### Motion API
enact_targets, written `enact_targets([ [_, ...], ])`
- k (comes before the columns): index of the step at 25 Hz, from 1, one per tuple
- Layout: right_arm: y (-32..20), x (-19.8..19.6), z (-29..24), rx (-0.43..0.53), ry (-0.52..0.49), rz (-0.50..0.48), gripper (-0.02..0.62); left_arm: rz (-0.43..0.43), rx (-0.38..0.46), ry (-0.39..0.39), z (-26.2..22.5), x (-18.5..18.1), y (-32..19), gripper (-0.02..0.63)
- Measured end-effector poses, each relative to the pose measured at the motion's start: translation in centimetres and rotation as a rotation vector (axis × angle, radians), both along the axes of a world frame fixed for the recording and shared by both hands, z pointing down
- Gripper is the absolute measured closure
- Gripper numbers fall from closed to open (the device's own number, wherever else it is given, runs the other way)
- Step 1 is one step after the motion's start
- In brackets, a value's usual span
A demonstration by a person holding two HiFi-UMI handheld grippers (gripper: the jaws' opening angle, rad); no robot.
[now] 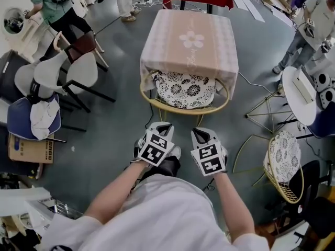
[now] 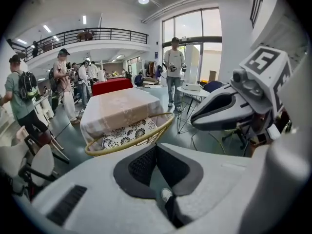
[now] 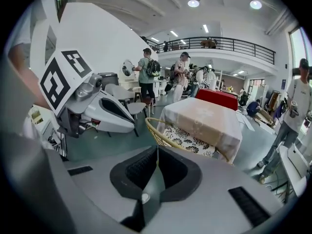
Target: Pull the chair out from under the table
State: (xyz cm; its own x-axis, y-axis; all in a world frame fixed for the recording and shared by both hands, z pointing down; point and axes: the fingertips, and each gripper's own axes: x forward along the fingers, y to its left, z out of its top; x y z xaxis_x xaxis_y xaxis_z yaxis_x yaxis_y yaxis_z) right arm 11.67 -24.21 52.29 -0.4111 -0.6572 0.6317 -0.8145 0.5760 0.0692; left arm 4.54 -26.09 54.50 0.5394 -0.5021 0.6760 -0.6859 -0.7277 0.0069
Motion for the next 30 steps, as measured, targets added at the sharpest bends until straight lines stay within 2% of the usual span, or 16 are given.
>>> enact_targets([
  [5, -2.4, 0.1, 0.7, 0.002, 0.089, -0.084, 0.591, 0.054, 0.030, -0.065, 0.8, -0.6, -2.4, 0.600],
  [13, -5.0, 0.4, 1.9, 0.004, 0.186, -0.166, 0.591, 0.193, 0.098, -0.209, 2.3, -1.6, -5.4, 0.595],
  [16, -5.7, 0.5, 2.4, 0.011, 0.239, -0.208, 0.591, 0.265, 0.110, -0.259, 3.0, -1.8, -6.0, 0.554],
  [23, -6.6, 0.2, 4.0, 0.034, 0.376, -0.364, 0.589, 0.461, 0.152, -0.383, 4.9, -1.5, -7.3, 0.515],
  [30, -7.3, 0.6, 6.2, 0.021, 0.484, -0.479, 0.570, 0.631, 0.158, -0.463, 6.8, -1.0, -7.9, 0.497],
])
